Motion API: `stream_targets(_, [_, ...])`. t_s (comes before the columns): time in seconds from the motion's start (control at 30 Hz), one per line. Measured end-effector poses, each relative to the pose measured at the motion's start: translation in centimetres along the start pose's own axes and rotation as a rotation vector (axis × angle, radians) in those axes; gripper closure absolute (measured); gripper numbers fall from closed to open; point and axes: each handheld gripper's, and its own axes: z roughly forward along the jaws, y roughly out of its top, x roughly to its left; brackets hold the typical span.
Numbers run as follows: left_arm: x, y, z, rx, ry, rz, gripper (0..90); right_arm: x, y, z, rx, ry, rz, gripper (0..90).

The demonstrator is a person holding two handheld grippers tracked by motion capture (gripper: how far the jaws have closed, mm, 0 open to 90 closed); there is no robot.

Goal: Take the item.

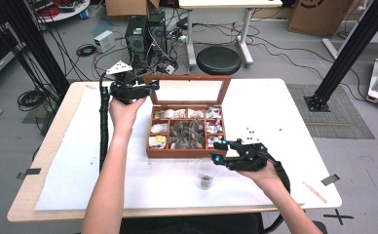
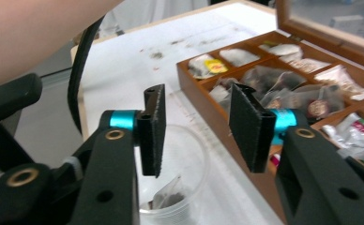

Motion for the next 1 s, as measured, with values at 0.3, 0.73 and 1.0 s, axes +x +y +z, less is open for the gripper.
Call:
stream_targets(0.3, [0.1, 0.0, 0.0, -0.002, -0.003, -0.002, 43.9, -1.0, 0.5, -1.4, -0.06, -0.067, 0.009, 49.8])
stream_targets(0.73, [0.1, 0.0, 0.0, -0.001, -0.005, -0.001, 43.9, -2.9, 0.3, -3.1, -0.121, -0.158, 0.073, 46.1])
stream_targets(1.0, [0.1, 0.0, 0.0, -0.001, -0.006, -0.002, 43.8, -4.4, -0.1, -4.5, -0.152, -0.243, 0.125, 42.4])
